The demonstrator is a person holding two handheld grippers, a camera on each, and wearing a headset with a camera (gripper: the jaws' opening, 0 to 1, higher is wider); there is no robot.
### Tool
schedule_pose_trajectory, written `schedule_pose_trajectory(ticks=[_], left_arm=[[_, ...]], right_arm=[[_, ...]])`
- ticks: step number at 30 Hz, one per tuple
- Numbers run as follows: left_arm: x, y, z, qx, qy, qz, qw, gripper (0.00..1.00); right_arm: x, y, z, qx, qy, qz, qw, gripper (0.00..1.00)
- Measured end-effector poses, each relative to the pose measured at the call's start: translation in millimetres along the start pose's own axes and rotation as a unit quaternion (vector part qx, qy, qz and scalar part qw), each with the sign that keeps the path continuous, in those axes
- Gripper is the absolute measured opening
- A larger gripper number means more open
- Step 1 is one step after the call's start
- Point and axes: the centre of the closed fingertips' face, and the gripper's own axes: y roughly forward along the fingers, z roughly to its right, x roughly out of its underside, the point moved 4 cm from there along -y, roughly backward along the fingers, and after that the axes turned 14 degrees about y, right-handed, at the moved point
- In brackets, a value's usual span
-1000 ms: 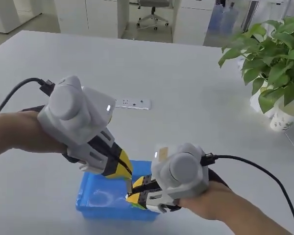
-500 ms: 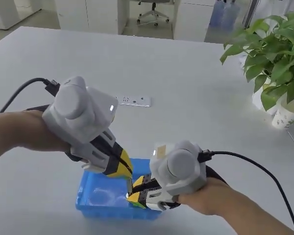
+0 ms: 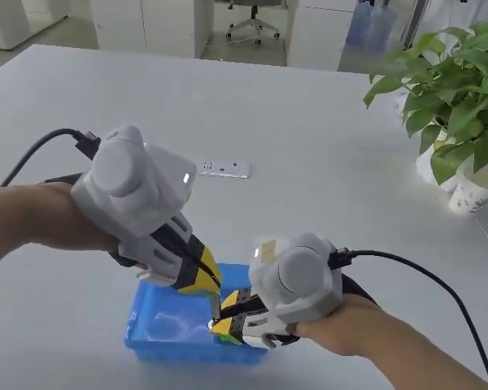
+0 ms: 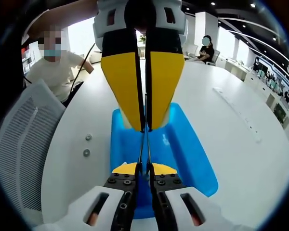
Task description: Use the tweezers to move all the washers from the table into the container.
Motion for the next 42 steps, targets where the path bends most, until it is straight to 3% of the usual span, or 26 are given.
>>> schedule_pose_trajectory(ticks=[29,42], left_arm=[[-26.1,-27.5,16.9,-0.026,0.016,0.000,0.9995,0.03],[-38.3,-33.0,32.0,-0.028,0.023,-0.010,0.9993,0.04]], right_arm=[[-21.2,-21.3,-22.9,0.017,-0.031,0.021,0.9991,0.10],[-23.1,-27.3,-40.8,0.018,-0.039,0.027,0.9987,0.10]])
